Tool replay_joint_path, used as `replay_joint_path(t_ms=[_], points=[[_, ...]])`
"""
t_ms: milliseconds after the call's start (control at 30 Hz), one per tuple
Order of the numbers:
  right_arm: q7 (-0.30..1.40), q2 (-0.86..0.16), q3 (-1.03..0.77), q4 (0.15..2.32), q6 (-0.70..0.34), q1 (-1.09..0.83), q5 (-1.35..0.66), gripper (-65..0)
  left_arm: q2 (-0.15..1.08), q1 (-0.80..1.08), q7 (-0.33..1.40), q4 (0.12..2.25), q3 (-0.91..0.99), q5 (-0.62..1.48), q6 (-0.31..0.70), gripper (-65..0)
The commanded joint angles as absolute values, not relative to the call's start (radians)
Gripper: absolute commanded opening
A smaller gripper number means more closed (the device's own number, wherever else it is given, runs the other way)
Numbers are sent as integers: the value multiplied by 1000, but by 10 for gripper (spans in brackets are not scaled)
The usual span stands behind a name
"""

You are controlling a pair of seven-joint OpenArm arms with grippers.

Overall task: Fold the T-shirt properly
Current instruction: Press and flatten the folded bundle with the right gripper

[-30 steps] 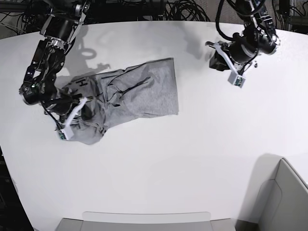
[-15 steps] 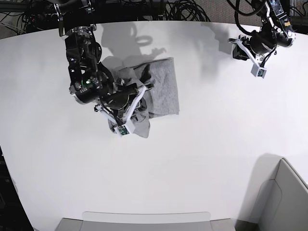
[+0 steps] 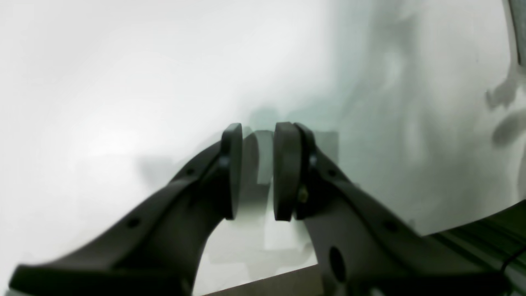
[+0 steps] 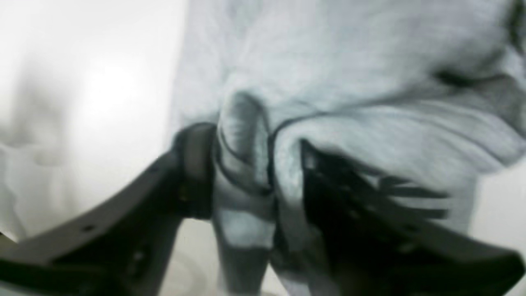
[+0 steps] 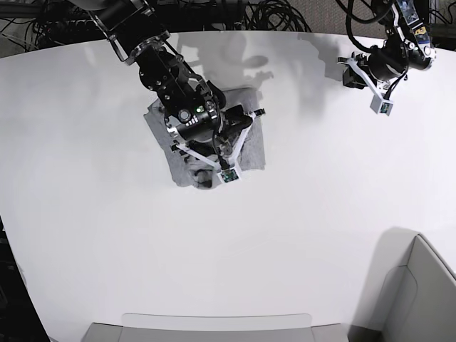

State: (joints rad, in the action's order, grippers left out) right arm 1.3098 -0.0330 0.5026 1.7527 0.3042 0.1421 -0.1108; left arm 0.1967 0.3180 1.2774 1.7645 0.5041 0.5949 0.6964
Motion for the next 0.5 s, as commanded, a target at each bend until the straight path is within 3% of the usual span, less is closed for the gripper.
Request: replay_joint_path(t_ms=[0, 200, 467], points=[[1302, -25, 512, 1784, 318, 168, -119, -349, 205, 315, 1262, 1779, 506, 605, 698, -517], [1308, -8, 607, 1759, 320, 240, -122, -332, 203, 314, 1262, 1778, 506, 605, 698, -517], [1227, 10, 607, 1828, 320, 239, -120, -333, 203, 314, 1262, 1778, 506, 605, 698, -517]])
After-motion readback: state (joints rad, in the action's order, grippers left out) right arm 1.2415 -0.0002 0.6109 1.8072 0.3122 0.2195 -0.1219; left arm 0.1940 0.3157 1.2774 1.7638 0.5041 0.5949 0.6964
